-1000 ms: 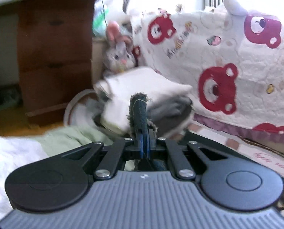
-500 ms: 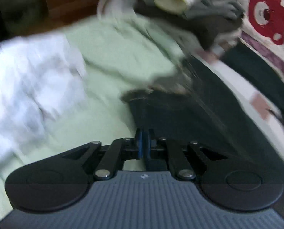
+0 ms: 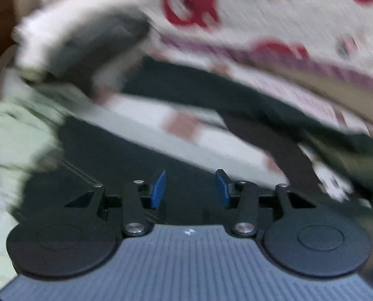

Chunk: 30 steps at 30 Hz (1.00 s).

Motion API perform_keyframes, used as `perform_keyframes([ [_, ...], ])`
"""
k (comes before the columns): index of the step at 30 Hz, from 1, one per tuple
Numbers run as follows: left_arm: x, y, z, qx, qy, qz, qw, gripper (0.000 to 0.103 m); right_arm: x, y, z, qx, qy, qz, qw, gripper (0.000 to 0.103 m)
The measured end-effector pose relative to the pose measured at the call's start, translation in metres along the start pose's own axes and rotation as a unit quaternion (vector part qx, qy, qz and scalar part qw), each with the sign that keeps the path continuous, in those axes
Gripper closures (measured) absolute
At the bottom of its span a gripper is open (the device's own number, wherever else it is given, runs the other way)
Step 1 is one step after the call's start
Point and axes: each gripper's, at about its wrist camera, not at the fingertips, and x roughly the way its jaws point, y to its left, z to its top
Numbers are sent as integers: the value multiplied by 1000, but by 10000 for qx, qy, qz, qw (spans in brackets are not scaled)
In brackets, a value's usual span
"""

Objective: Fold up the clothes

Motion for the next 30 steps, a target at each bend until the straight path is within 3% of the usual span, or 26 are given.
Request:
perform_keyframes([
  [2, 13, -25, -9, 260, 287, -372, 9986, 60, 16, 0, -7, 167, -172, 297, 9993, 38],
  [3, 16, -36, -13, 421, 356, -497, 9972, 60, 24, 6, -9, 2, -157, 234, 9996, 48],
  [4, 20, -47, -16, 581, 420, -610, 9956, 60, 28, 17, -11, -390, -209, 67, 9990, 62],
  [5, 21, -56, -17, 731, 453, -657, 9941, 60, 27, 30, -11, -785, -345, -72, 9963, 86],
  [8, 18, -77, -19, 1180, 575, -764, 9884, 60, -14, 71, -8, -1377, -983, 152, 9855, 90],
  [11, 13, -94, -24, 1460, 767, -1010, 9811, 59, -74, 118, -10, -2192, -1755, 325, 9592, 94],
  [13, 15, -104, -33, 1638, 941, -1030, 9766, 57, -88, 127, -16, -2745, -1966, -49, 9413, 94],
  [17, 25, -122, -55, 2024, 1368, -929, 9652, 57, -45, 83, -21, -2866, -1241, -1161, 9429, 93],
  [19, 27, -130, -65, 2271, 1496, -832, 9587, 57, -16, 56, -26, -2690, -631, -1652, 9468, 91],
  [22, 14, -139, -69, 2687, 1242, -805, 9518, 57, -16, 38, -22, -1889, -463, -1583, 9681, 83],
  [24, 6, -141, -67, 2784, 1074, -773, 9513, 56, -26, 42, -14, -1702, -500, -1625, 9706, 58],
  [30, -6, -139, -62, 2813, 851, -804, 9525, 56, -67, 70, 5, -1821, -571, -1352, 9723, 53],
])
